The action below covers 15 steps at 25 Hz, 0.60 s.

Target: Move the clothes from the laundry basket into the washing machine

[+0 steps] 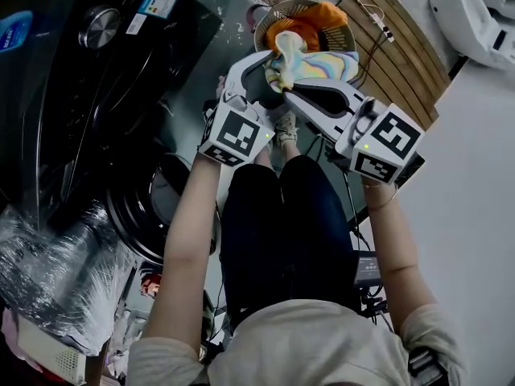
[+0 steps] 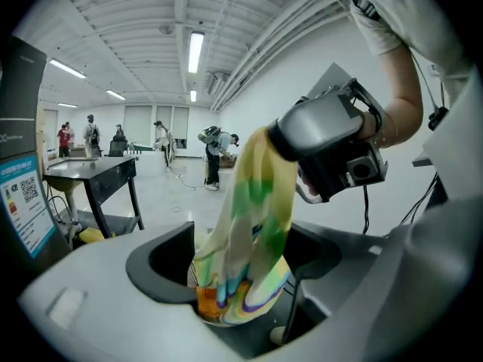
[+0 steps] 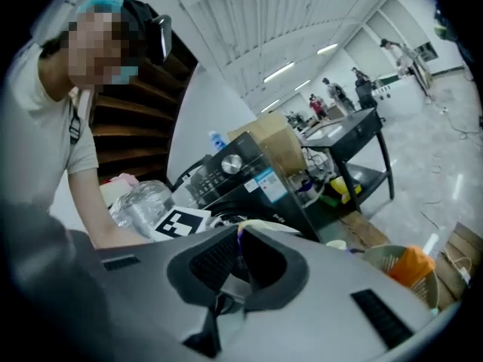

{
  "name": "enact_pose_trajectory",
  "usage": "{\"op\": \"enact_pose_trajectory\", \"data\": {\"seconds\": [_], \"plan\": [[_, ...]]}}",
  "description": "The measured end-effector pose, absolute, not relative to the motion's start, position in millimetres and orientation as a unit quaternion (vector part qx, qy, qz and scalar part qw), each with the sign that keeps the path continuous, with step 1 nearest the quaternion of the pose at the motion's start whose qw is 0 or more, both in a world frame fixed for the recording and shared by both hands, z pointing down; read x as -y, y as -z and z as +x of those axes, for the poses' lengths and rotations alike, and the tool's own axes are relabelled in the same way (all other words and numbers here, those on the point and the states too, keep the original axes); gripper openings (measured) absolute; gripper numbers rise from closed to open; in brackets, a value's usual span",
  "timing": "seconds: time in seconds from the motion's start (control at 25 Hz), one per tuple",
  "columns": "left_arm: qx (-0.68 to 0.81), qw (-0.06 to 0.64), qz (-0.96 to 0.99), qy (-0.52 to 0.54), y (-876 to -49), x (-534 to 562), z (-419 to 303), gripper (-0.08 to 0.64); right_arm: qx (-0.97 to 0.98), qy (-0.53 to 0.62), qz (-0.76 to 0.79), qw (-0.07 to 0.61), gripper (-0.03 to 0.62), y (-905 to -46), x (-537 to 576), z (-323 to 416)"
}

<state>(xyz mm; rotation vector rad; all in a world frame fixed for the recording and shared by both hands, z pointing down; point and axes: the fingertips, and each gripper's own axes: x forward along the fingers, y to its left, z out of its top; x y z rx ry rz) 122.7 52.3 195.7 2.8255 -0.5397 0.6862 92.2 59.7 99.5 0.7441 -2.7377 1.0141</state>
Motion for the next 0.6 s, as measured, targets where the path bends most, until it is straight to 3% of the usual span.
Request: {"op": "enact_pose_trajectory", "data": {"seconds": [0.04,0.08,0.16,0.44,0.6], "plan": [[0.178,0.086,0.954,-0.225,-194,-52,123,0.351,0.913,-0.329,0.231,0.070,0.026,-100,-62,85],[0.178,0.083,0.956,-0.219,-193,-53,123,0.281,0.916,-0.327,0.220,0.073,0.026,-101,-64,79],[0.187,0.084,0.955,-0.214,-194,-54,120,0.060,0.918,-0.328,0.212,0.065,0.026,-103,-65,73],[0.276,0.173,0.919,-0.222,-213,-44,61,0.046,0.907,-0.270,0.311,0.088,0.037,-146,-54,105],[0.313,0.179,0.903,-0.232,-211,-40,21,0.046,0.882,-0.285,0.340,0.160,0.225,-219,-59,115]]}}
